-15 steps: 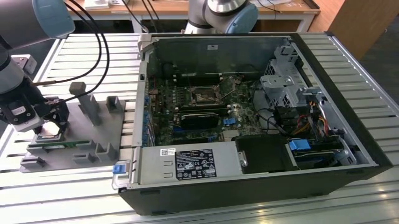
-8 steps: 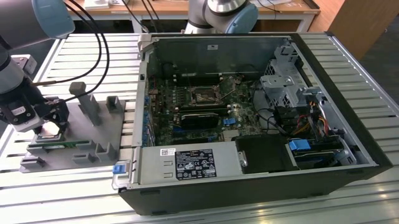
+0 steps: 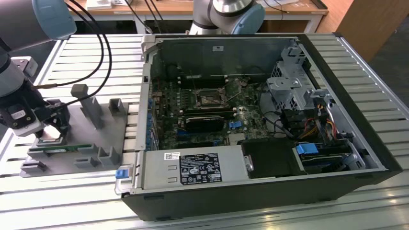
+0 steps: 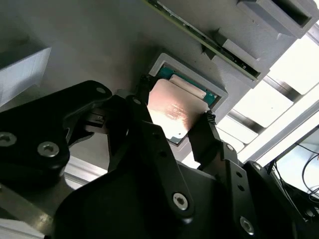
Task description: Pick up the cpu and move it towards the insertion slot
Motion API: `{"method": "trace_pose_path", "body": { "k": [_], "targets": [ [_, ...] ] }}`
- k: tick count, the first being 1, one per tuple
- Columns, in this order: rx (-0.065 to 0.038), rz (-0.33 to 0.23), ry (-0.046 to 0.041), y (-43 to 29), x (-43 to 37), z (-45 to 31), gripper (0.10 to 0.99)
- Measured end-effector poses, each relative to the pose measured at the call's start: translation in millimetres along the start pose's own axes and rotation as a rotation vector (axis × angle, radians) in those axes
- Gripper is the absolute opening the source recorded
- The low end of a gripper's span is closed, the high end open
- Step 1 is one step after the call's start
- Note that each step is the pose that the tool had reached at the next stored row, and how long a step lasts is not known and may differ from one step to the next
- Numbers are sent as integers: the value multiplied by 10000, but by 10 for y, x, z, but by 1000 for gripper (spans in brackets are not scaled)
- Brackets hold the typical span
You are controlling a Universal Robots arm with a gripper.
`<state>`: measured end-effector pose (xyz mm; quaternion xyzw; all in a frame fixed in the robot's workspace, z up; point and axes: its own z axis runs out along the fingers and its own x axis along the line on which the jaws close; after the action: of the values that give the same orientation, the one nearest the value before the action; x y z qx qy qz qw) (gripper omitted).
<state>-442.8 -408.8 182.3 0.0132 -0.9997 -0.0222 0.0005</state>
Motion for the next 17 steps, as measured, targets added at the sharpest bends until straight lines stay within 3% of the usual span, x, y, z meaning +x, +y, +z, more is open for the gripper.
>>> {"method": "trace_pose_path", "body": {
  "k": [1,2,4,9,17],
  "targets": [
    [-3,1,-1,0,0,0,631],
    [-5,2,-1,0,0,0,561],
    [-11,2,0,0,0,-1,545],
    [-30,3,-2,0,0,-9,541],
    [-30,3,-1,4,0,-97,541]
  ]
}}
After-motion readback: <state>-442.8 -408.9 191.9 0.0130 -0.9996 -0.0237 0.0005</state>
